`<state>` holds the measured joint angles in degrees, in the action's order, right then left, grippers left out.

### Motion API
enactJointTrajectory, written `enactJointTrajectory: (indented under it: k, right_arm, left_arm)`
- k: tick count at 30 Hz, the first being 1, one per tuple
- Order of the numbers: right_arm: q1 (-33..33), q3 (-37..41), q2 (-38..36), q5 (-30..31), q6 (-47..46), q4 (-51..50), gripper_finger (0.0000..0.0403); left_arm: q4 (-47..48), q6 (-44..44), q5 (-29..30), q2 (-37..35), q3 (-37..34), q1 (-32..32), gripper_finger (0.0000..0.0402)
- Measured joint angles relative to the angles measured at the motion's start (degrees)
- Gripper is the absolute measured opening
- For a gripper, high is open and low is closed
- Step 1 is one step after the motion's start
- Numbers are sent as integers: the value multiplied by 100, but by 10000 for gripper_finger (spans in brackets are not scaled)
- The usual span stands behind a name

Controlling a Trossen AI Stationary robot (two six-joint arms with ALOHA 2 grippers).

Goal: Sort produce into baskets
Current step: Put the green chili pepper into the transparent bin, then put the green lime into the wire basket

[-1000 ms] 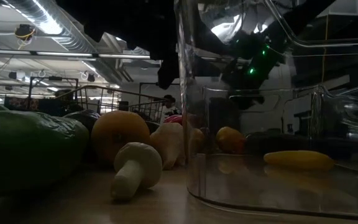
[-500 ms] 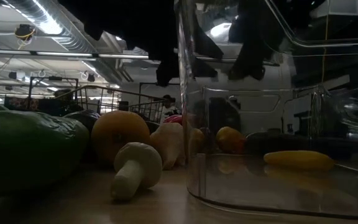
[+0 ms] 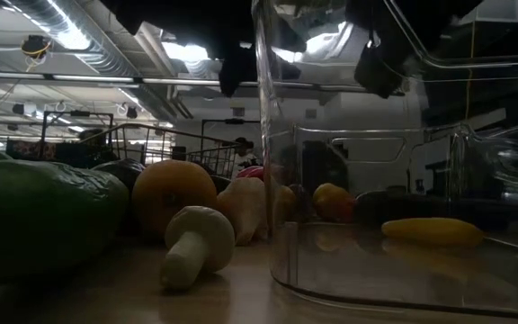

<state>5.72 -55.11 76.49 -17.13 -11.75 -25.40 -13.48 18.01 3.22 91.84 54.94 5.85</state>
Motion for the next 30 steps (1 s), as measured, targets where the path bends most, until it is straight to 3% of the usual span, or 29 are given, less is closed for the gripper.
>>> enactJointTrajectory:
  k: [9,18,30]
  right_arm:
    - [516,0,211,305,8,-3,120]
    - [513,0,604,325,-50,-19,126]
    - [513,0,693,256,-66,-27,277]
  left_arm:
    - [786,-55,-2,-19,0,124,198]
    - [1261,-41,-7,-21,2,238,198]
    - [1437,-14,-7,-21,7,238,198]
